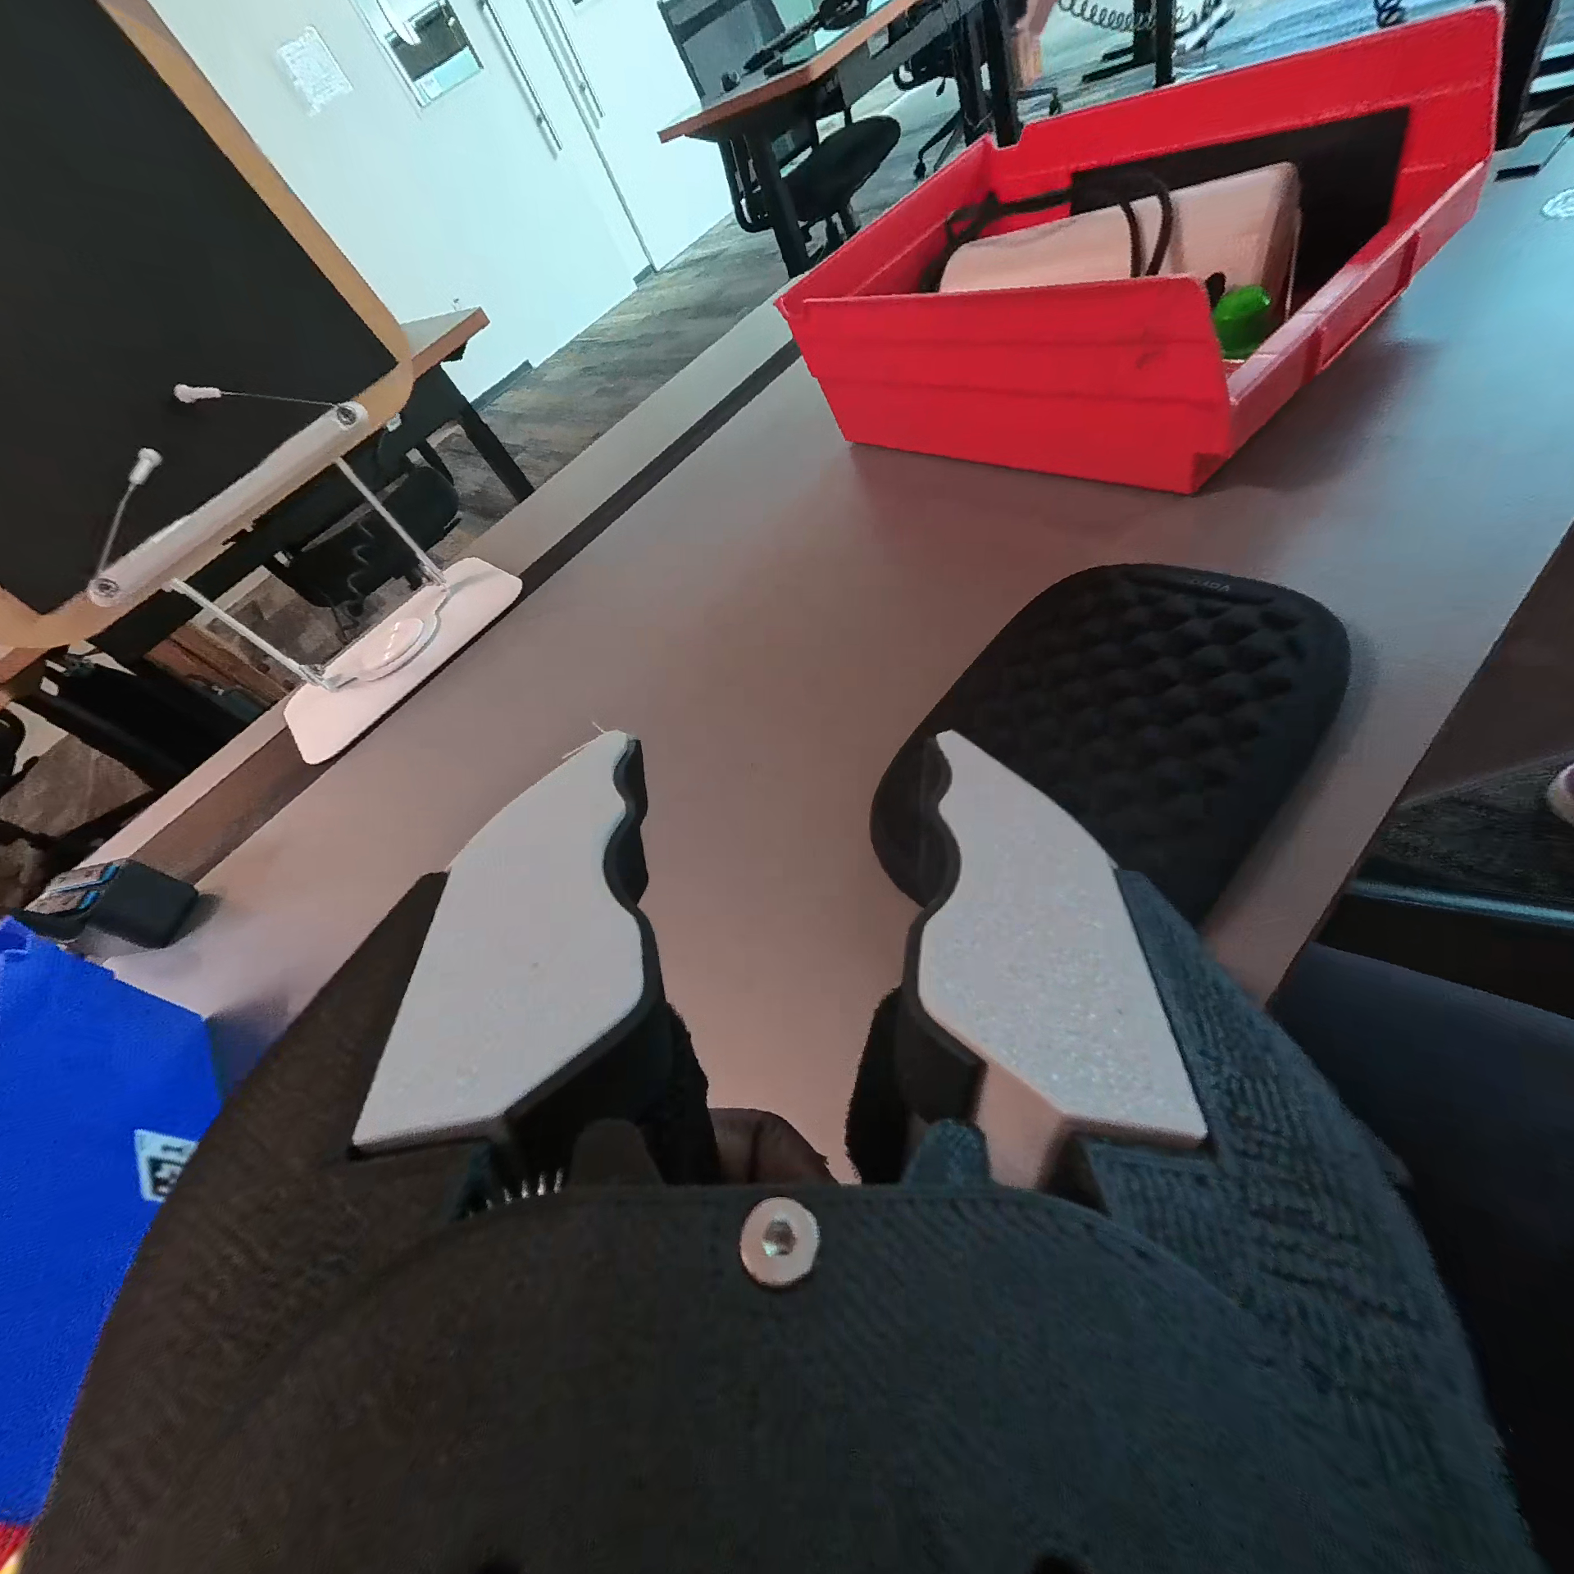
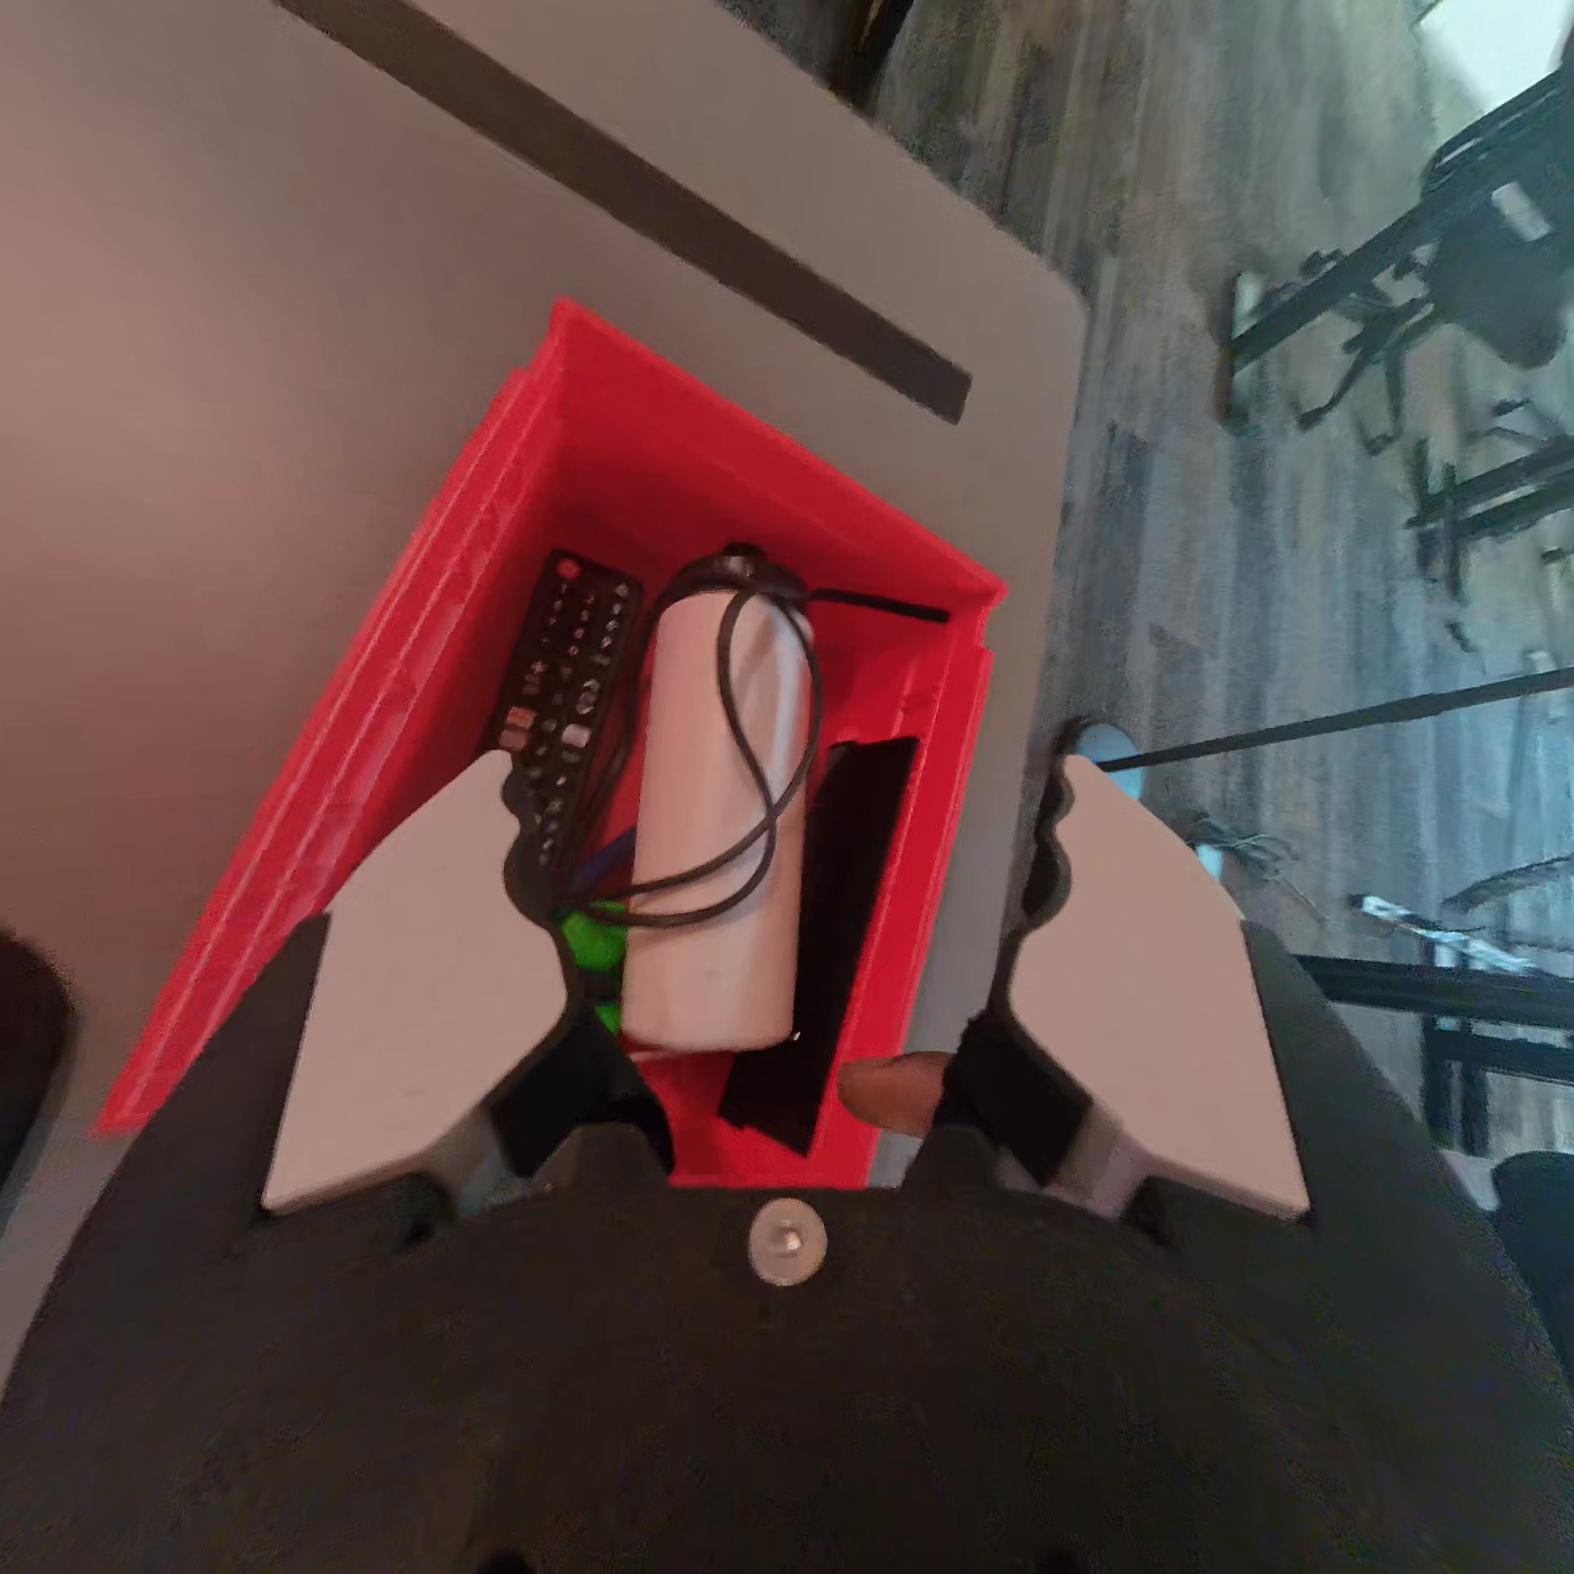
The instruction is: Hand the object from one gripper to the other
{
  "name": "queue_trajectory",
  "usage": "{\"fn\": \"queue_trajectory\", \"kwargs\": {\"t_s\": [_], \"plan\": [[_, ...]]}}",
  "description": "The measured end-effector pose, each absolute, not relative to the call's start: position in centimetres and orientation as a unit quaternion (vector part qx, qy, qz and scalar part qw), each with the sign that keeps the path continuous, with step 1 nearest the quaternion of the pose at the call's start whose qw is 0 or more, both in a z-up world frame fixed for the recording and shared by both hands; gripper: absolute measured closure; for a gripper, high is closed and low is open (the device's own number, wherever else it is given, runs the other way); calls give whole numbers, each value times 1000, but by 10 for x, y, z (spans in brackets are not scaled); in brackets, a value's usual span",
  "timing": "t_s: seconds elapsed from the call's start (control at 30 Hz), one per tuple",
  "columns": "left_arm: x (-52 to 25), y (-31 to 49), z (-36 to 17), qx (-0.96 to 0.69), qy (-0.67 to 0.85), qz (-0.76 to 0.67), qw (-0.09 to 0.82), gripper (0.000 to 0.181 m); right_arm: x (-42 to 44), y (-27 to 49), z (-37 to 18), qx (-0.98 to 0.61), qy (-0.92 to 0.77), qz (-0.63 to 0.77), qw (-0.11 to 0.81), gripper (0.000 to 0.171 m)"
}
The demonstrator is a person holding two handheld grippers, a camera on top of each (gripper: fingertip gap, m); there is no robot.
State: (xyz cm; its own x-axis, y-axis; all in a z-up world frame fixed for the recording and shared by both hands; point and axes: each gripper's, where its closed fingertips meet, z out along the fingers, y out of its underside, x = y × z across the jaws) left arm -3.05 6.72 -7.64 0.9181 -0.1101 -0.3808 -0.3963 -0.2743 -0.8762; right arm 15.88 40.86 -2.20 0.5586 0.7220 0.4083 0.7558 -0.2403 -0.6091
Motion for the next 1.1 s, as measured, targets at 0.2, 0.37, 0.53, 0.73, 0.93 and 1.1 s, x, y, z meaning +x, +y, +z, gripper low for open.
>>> {"fn": "queue_trajectory", "kwargs": {"t_s": [0.2,0.37,0.53,0.73,0.93,1.1], "plan": [[-30,64,-71,-787,154,92,591,119,141,356,13,-755,-477,82,442,81],[-16,59,-54,-759,158,21,632,119,112,273,9,-681,-503,205,491,109],[-12,56,-35,-728,89,-132,667,109,66,184,-43,-639,-533,340,439,120],[-82,98,-105,-786,-30,-144,600,73,2,196,-116,-681,-520,338,390,57],[-136,124,-151,-819,-58,-52,569,65,-25,289,-191,-764,-501,199,356,44],[-146,139,-183,-877,-81,-45,472,53,-33,308,-218,-801,-471,186,319,31]]}}
